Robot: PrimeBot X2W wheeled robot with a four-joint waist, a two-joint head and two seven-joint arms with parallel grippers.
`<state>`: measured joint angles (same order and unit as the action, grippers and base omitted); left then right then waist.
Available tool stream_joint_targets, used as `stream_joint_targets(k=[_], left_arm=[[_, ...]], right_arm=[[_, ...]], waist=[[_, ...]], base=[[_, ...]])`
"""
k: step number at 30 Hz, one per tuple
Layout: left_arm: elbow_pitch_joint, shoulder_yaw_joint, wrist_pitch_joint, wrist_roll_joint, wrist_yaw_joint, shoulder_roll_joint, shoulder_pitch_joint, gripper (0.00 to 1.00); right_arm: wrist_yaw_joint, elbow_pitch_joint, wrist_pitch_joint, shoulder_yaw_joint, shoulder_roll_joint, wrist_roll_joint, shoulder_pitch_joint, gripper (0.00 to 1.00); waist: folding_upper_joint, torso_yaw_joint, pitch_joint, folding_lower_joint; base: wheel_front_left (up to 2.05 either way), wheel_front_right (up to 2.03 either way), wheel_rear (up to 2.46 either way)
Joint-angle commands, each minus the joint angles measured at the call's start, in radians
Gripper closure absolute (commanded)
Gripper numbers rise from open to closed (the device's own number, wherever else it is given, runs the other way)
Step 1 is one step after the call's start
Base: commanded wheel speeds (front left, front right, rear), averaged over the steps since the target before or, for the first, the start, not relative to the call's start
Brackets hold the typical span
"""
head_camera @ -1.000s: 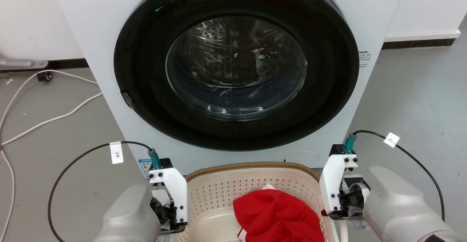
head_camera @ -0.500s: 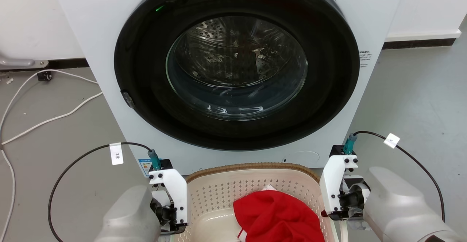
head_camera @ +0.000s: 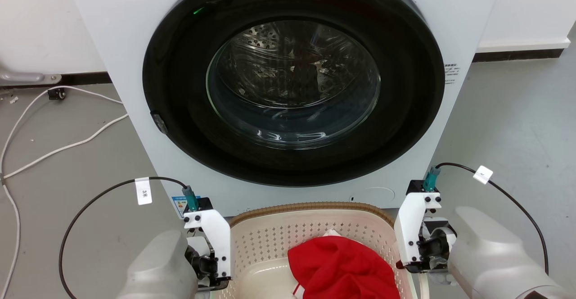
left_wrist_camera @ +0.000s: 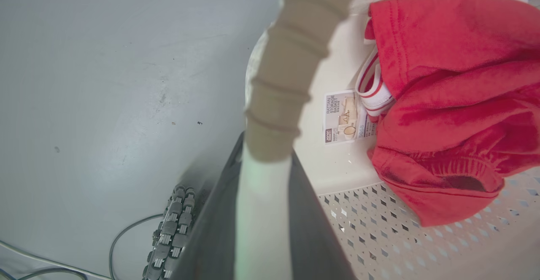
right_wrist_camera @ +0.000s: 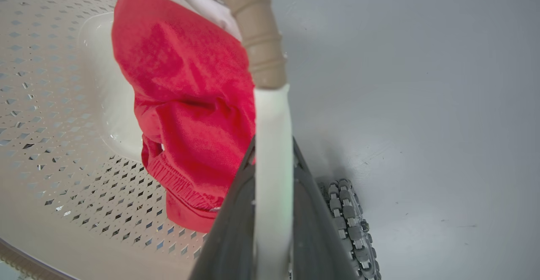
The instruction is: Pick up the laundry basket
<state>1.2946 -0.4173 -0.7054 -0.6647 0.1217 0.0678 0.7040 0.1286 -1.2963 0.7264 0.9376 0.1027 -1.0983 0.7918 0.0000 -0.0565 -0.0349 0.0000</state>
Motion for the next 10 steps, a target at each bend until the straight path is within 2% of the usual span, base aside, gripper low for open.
stream_joint_targets(k=[1, 10], left_arm=[[-0.009, -0.003, 0.003, -0.013, 0.009, -0.027, -0.011, 1.00], [-0.010, -0.010, 0.004, -0.019, 0.010, -0.026, -0.011, 1.00]], right_arm=[[0.004, 0.013, -0.002, -0.001, -0.027, -0.011, -0.009, 1.00], [0.004, 0.013, 0.001, 0.000, -0.026, -0.017, -0.015, 1.00]], waist=[[0.0000, 0.000, 0.000, 0.0000], [0.0000, 0.002, 0.001, 0.0000]], base=[[0.00, 0.00, 0.00], [0.00, 0.00, 0.00]])
